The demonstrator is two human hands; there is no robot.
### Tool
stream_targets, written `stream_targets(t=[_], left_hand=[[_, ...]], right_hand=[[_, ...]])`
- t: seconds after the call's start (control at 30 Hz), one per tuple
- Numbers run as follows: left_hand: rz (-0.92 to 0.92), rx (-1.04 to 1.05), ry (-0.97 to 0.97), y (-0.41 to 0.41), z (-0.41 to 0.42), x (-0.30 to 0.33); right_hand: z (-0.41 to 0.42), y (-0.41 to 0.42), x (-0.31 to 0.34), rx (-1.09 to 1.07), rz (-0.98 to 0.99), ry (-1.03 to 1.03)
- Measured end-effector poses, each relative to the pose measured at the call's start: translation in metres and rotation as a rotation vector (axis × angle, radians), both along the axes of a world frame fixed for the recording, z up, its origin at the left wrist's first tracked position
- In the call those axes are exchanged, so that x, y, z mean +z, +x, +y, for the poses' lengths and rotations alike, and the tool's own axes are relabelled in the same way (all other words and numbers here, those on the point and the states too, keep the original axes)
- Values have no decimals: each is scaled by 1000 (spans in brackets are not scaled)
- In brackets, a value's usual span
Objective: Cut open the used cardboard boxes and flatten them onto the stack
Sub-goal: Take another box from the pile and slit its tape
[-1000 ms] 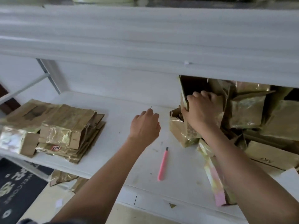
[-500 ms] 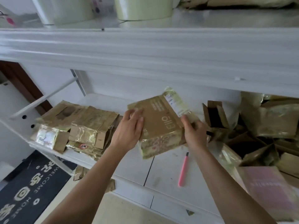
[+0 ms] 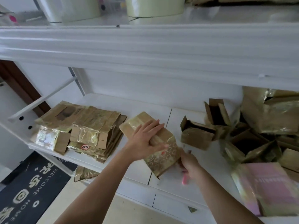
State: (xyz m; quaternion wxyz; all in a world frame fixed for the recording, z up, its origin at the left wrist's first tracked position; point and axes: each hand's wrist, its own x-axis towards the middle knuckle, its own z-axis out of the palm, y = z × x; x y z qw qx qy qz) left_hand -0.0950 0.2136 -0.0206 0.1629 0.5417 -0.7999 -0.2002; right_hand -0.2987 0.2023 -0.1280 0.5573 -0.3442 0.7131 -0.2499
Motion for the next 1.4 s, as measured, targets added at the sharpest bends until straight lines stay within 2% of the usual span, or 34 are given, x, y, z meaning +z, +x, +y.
stream_targets(t=[0.07,0.13,0.17,0.23,0.27,0.37,0.5,0.57,0.63,0.73,0.8,0.9,0.97,1.07,1.17,1.23,1.33,1.4], left_hand=[[-140,-62,-37,-18,1,-11],[-233,-124,-61,-36,0,-18],[-256,-138,-73,-42,-2,-21],[-267,-142,-90,-44,-6,-22],[-269,-144,-95,-41,-7,-22],[-246,-143,-130,-34,-4,-25],[-123,-82,-228,-30,6,-29],[-68,-80,-262,-31,8,-30],[-21,-82,-284,-31,8,-31],[6,-82,-297,-30,9,-32],[30,-77,-307,-30,10,-32],[63,-64,-325,-30,12,-32],[75,-66,-316,-29,12,-34],[84,-31,-278,-26,8,-33],[111,263,-286,-15,-1,-35],[219,499,-149,-2,-8,-35],[394,574,11,11,-17,-37],[437,608,28,7,-19,-39]], right_hand=[[9,-19,-13,163,455,-75],[17,-31,-21,243,667,-122],[20,-35,-23,357,734,-117],[27,-39,-30,642,842,-92],[31,-42,-33,713,894,-128],[38,-48,-42,743,1024,-311],[35,-49,-41,844,1147,-451],[38,-54,-40,791,1207,-540],[40,-60,-40,764,1242,-539],[38,-65,-25,521,1141,-611],[33,-64,-7,265,944,-745],[16,-54,32,62,628,-934],[2,-41,60,4,433,-1030],[-3,-16,84,106,185,-904],[10,9,84,214,223,-962],[18,21,81,209,237,-993],[16,31,82,202,269,-903],[8,34,89,168,398,-970]])
